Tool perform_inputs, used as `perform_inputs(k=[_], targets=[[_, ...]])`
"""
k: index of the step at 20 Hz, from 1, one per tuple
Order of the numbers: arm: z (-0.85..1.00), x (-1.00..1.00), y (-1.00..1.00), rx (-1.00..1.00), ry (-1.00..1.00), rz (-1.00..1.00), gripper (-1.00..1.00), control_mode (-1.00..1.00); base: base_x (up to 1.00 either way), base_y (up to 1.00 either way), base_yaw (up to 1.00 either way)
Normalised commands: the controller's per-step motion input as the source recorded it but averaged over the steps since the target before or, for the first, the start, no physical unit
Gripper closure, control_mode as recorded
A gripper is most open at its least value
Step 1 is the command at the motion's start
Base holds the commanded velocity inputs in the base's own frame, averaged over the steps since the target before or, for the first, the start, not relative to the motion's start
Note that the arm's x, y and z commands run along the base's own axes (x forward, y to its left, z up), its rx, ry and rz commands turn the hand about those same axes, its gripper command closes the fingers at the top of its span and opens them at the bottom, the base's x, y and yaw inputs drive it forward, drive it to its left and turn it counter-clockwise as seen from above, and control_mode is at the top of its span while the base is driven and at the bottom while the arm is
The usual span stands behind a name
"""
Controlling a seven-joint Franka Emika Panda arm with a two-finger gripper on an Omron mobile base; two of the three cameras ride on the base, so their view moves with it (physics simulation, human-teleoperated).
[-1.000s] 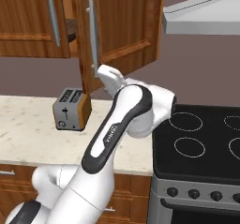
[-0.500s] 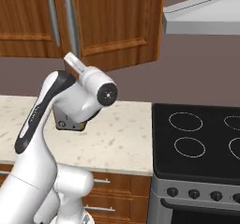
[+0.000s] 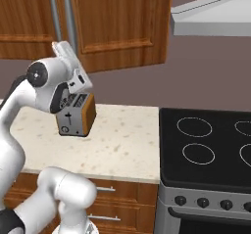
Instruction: Pick the mug and place it in the sink. Pick the bowl and place it in the open cabinet and then close the cabinet.
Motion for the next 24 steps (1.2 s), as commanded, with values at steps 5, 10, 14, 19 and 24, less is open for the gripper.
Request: perform_inputs(k=[5, 10, 14, 19, 24], targets=[[0.8, 0.24, -0.01, 0.02, 0.37, -0.53, -1.0, -1.0, 0.0, 0.0, 0.0], [0.61, 0.45, -0.19, 0.12, 0.44, -0.4, -1.0, -1.0, 0.0, 0.0, 0.0], [0.07, 0.12, -0.12, 0.09, 0.21, -0.16, -1.0, -1.0, 0.0, 0.0, 0.0], [-0.43, 0.12, 0.0, 0.03, -0.21, 0.14, -1.0, -1.0, 0.0, 0.0, 0.0], [-0.96, 0.74, 0.01, 0.02, -0.39, 0.46, -1.0, -1.0, 0.0, 0.0, 0.0]])
